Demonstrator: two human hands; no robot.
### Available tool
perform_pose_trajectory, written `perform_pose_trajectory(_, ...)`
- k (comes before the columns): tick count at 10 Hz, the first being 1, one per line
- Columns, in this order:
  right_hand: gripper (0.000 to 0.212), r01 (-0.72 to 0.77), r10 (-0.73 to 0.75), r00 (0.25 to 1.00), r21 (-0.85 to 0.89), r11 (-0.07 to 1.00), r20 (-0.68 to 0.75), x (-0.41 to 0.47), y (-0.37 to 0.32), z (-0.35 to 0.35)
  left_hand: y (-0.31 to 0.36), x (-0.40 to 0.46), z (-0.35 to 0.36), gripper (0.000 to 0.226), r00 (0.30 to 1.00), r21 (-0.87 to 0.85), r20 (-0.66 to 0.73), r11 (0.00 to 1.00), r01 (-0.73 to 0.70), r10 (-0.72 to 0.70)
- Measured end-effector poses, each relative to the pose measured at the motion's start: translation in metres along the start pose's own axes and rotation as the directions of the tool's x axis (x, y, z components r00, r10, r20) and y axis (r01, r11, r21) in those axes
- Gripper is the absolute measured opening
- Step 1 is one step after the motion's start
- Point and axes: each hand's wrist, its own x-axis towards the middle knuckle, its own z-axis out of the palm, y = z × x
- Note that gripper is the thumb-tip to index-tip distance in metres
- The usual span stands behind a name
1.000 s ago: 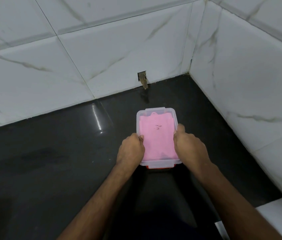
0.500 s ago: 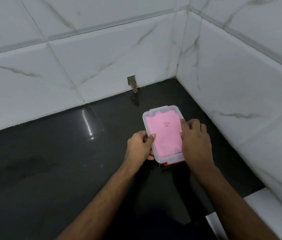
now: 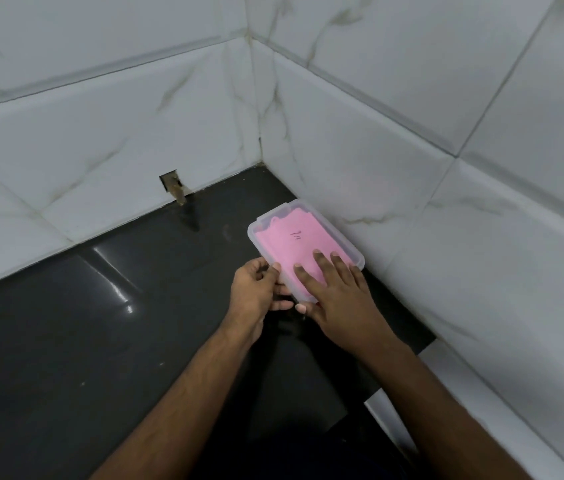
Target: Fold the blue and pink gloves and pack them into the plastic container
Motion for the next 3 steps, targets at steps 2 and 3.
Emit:
perform_pose_trajectory(2,0.067,0.005,-0.005,1.000,-0.007,1.000,0.006,0.002,0.005,-0.005,0.005,0.001,0.005,0.023,1.000,0.036,0.021,0.999,-0.021,0.020)
perform_pose_trajectory(3,0.071,-0.015,0.015,1.000,0.034,0.999,0.002,0.006,0.000,-0.016,0.006,-0.002,0.002,0.025,0.988,0.212,-0.103,0.973,-0.089,0.113)
